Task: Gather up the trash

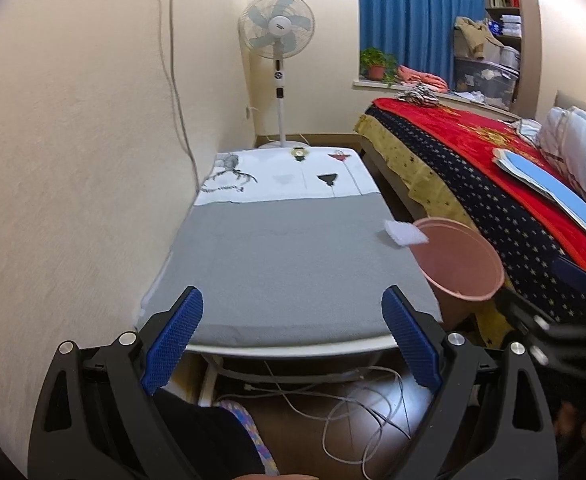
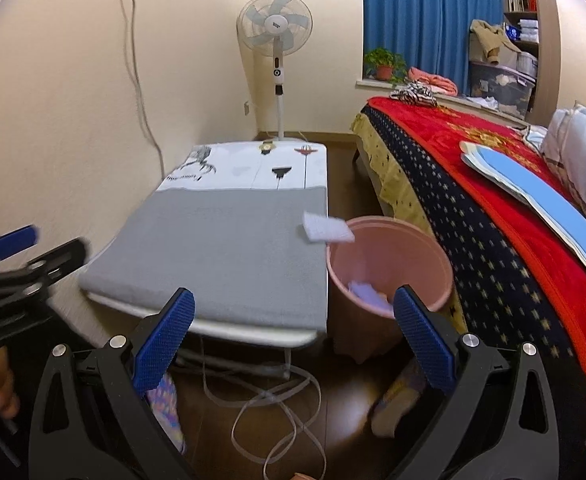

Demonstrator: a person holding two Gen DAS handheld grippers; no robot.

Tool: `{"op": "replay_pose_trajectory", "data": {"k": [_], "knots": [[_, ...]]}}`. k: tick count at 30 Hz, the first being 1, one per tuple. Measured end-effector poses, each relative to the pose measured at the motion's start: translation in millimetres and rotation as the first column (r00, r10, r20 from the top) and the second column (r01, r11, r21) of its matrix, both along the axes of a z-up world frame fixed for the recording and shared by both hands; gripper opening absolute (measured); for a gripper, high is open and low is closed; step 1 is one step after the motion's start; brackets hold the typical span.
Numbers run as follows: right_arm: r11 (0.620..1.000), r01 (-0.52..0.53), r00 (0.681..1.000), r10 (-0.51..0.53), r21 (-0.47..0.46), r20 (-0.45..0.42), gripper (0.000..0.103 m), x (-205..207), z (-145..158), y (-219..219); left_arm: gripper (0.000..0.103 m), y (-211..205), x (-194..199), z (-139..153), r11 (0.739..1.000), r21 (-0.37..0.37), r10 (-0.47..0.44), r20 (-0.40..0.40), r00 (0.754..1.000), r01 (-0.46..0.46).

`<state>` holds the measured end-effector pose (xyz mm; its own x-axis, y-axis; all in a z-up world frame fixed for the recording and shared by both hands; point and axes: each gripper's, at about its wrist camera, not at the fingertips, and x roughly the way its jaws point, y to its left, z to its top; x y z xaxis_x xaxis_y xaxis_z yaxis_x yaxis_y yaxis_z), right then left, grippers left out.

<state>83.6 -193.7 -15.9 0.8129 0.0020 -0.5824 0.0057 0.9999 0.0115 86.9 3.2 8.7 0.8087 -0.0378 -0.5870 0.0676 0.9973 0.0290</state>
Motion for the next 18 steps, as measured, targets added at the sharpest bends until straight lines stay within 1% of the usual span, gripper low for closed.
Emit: {"op": "replay_pose_trajectory", "data": {"k": [1,2,3,4,5,6,7,8,11,12,15,16,18], "knots": [[1.000,0.021,1.000,-0.021,-0.009,0.005,0.098,24.3,-6.5,0.6,0.088,4.1,6.7,0.4,1.000,-0.001,0.011,0.000,1.000,-0.011],[0.999,0.035,0.999,-0.035,-0.008,0.002,0.098,37.2,-10.2,0.3,0.088,6.8,11.1,0.8,1.000,-0.002,0.017,-0.002,1.000,-0.017],[0.998,0.056,0.998,-0.056,0.001,-0.006,0.098,67.3,-19.2,-0.4,0.088,12.5,21.6,0.5,1.000,-0.002,0.032,-0.001,1.000,-0.032],[0.997,0.078,0.997,-0.078,-0.004,-0.013,0.098,88.8,-26.7,-0.8,0.088,15.7,28.6,0.1,0.999,0.001,0.040,-0.002,0.999,-0.040],[0.996,0.092,0.996,-0.092,-0.008,-0.019,0.098,102.0,-31.2,-1.2,0.088,18.8,36.8,-0.8,0.999,0.006,0.048,-0.004,0.999,-0.048],[0.993,0.115,0.993,-0.115,0.000,-0.033,0.098,128.8,-42.2,-3.6,0.088,22.8,46.7,-2.1,0.998,0.009,0.056,-0.007,0.998,-0.056],[0.991,0.131,0.990,-0.131,0.003,-0.046,0.098,146.8,-51.4,-5.0,0.088,27.1,59.1,-3.0,0.998,0.009,0.066,-0.013,0.998,-0.066],[0.990,0.143,0.988,-0.143,-0.002,-0.061,0.098,158.4,-58.3,-5.9,0.088,30.5,68.3,-4.1,0.997,0.008,0.075,-0.016,0.997,-0.075],[0.984,0.180,0.974,-0.179,-0.009,-0.135,0.098,205.3,-92.8,-9.3,0.088,38.8,102.0,-8.1,0.994,0.008,0.110,-0.021,0.994,-0.110],[0.980,0.196,0.965,-0.197,-0.026,-0.172,0.098,223.7,-109.0,-10.7,0.088,39.6,108.0,-9.1,0.993,0.008,0.116,-0.022,0.993,-0.115],[0.972,0.232,0.940,-0.234,-0.039,-0.247,0.098,253.6,-138.5,-17.1,0.088,43.6,128.2,-12.9,0.992,0.002,0.127,-0.033,0.991,-0.127],[0.970,0.240,0.935,-0.243,-0.044,-0.259,0.098,258.7,-143.7,-18.7,0.088,44.5,132.5,-15.0,0.992,-0.002,0.128,-0.039,0.991,-0.129],[0.960,0.266,0.916,-0.279,-0.083,-0.289,0.098,271.5,-153.0,-26.2,0.088,44.5,138.3,-19.9,0.992,-0.005,0.128,-0.056,0.990,-0.128]]}}
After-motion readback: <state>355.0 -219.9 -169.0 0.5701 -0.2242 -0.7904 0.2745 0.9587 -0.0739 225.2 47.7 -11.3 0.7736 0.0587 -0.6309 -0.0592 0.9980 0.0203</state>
